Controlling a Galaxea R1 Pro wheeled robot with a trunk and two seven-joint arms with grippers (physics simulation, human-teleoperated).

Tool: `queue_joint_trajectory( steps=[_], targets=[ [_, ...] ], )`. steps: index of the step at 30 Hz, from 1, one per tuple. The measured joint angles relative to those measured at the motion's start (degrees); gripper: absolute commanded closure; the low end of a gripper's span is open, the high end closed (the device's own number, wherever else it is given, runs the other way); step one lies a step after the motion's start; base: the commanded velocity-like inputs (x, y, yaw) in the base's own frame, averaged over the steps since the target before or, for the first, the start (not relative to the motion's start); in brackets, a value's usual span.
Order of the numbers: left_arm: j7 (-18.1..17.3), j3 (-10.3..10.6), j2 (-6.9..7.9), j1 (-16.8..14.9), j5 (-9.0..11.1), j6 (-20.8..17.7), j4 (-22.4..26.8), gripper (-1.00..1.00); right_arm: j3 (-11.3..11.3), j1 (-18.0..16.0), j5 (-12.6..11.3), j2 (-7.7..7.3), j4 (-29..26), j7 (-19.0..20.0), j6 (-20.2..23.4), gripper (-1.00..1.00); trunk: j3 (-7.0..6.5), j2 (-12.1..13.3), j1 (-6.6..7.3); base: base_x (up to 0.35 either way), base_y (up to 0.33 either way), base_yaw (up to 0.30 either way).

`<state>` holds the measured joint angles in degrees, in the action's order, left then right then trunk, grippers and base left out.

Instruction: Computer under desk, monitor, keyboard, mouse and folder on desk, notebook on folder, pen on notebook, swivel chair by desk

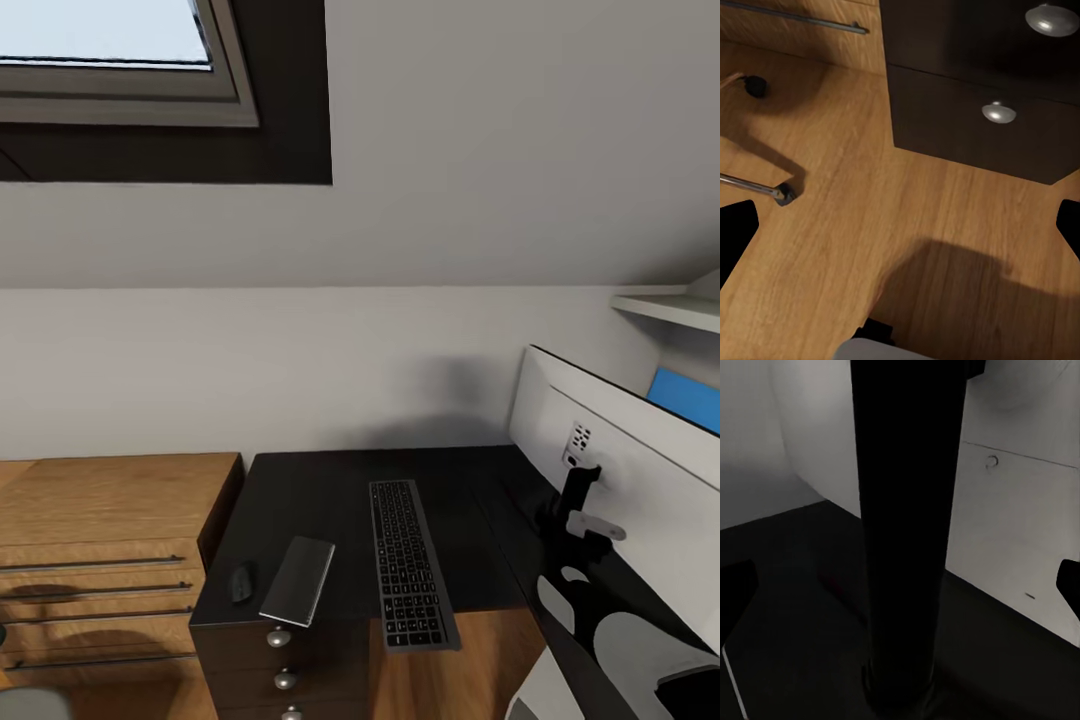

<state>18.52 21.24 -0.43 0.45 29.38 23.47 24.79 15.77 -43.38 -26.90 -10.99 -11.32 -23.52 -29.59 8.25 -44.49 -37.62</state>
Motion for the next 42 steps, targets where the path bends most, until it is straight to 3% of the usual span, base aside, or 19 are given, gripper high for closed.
queue_joint_trajectory(
  steps=[7, 42],
  targets=[
    [0.0, 0.05, -0.03, 0.0, -0.07, 0.0, -0.01, -1.0, -0.02, 0.0, -0.01, -0.05, 0.0, 0.01, -0.56, -1.0, 1.26, -2.81, -1.54, 0.0, 0.0, 0.0],
    [-0.25, 0.14, 0.09, 0.0, -0.52, 0.21, -0.01, -1.0, -0.09, 0.0, -0.06, -0.05, 0.01, -0.02, -0.58, -1.0, 1.27, -2.83, -1.54, 0.061, 0.0, 0.0]
  ],
)
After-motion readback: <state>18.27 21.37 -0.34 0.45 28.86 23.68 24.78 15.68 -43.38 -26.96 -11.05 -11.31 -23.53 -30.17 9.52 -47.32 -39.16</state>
